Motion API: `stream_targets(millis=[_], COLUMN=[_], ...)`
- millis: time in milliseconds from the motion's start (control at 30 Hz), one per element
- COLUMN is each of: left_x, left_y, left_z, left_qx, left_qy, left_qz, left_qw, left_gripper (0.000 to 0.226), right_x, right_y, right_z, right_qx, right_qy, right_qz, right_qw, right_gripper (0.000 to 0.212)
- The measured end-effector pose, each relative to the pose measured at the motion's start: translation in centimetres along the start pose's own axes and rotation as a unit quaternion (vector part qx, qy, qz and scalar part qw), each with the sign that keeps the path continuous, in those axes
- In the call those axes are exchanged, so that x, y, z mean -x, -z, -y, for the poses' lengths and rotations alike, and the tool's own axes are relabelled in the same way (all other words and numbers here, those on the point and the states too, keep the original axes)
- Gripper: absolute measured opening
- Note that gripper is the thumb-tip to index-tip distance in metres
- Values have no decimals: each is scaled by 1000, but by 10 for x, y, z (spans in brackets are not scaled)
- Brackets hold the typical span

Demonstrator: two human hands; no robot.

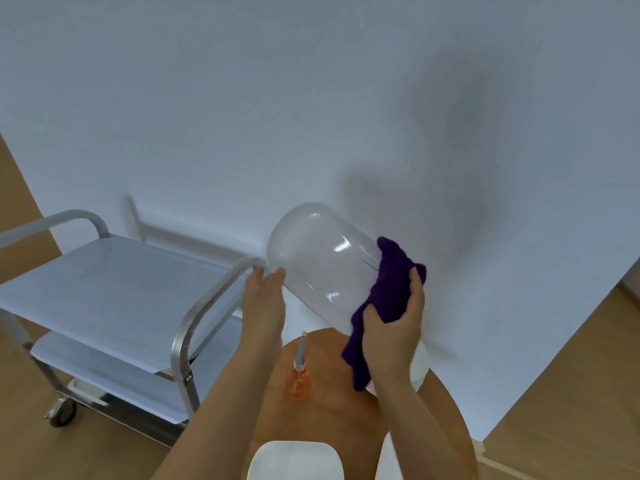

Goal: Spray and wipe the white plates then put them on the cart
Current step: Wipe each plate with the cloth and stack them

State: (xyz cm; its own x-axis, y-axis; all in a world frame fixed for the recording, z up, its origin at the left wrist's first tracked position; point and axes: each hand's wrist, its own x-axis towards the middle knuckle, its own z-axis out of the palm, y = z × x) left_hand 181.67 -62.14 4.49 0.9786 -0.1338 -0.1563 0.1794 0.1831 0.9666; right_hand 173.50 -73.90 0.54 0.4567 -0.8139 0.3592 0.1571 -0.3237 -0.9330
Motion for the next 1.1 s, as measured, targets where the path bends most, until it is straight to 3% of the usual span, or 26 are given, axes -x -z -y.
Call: stream_targets(millis=[100, 167, 233, 300, 500, 600, 700, 767, 833, 933, 1000, 1100], left_x=[7, 13, 9, 0, -20, -31, -40, -44, -44, -37, -29, -18], left_y=[-5, -16, -23, -20, -10, -4, 5, 15, 23, 26, 22, 16], left_z=[-15, -23, -31, -31, 0, 6, 6, 5, 4, 5, 7, 11], left_qx=[-52, -24, 92, 166, 127, 106, 85, 35, -48, -161, -196, -228], left_qy=[-31, 60, 202, 289, 315, 272, 195, 106, 40, 17, 11, -31], left_qz=[-24, 44, 106, 114, 78, 69, 89, 140, 206, 263, 305, 373], left_qw=[998, 997, 969, 936, 937, 954, 973, 984, 977, 951, 932, 899], left_gripper=[66, 71, 59, 48, 7, 6, 23, 41, 53, 63, 67, 55], right_x=[-5, -2, 3, 9, 7, 8, 12, 5, -11, -33, -32, -26], right_y=[7, 4, 0, -3, 3, 11, 23, 24, 22, 9, -7, -34], right_z=[5, 5, 0, -7, -20, -26, -31, -29, -21, -1, 13, 16], right_qx=[131, 207, 258, 277, 296, 263, 167, 77, 28, 0, 32, 176], right_qy=[166, 316, 452, 502, 554, 517, 320, 183, 74, 19, 60, 142], right_qz=[19, 35, 49, 68, 120, 237, 336, 289, 224, 235, 272, 308], right_qw=[977, 925, 852, 817, 768, 779, 870, 936, 971, 972, 960, 924], right_gripper=[84, 77, 53, 46, 59, 65, 73, 73, 72, 71, 67, 70])
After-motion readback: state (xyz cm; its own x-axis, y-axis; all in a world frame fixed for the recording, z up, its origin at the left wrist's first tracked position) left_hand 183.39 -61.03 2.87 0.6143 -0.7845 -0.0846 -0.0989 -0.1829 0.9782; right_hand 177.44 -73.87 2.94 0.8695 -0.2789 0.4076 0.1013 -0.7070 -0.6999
